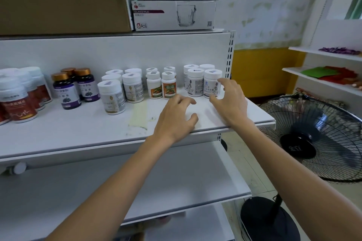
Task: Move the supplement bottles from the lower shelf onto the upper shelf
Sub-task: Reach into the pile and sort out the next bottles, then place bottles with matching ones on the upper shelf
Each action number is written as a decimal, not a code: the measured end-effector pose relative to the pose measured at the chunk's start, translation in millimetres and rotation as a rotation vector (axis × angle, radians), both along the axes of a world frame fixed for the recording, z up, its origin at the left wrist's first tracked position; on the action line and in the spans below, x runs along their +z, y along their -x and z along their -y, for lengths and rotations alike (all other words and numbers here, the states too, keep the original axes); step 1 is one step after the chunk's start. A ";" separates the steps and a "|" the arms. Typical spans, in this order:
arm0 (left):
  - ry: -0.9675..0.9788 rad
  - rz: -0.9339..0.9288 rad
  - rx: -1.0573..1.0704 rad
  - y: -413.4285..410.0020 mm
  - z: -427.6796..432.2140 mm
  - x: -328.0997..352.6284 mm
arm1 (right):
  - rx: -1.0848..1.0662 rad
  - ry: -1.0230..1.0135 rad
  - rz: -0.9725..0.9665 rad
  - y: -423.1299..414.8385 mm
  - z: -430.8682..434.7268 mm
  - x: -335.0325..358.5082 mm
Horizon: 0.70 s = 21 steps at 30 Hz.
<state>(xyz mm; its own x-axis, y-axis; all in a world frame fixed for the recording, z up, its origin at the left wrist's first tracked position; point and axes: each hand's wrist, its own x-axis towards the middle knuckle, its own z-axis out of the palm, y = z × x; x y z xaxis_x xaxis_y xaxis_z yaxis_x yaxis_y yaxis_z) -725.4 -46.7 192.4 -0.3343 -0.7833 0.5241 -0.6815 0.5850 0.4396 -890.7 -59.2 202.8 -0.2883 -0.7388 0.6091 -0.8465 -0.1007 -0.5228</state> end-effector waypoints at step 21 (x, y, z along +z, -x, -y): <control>-0.125 -0.005 0.398 -421.8 -208.4 -79.5 | 1.006 -0.069 -0.139 -419.3 -135.4 -108.0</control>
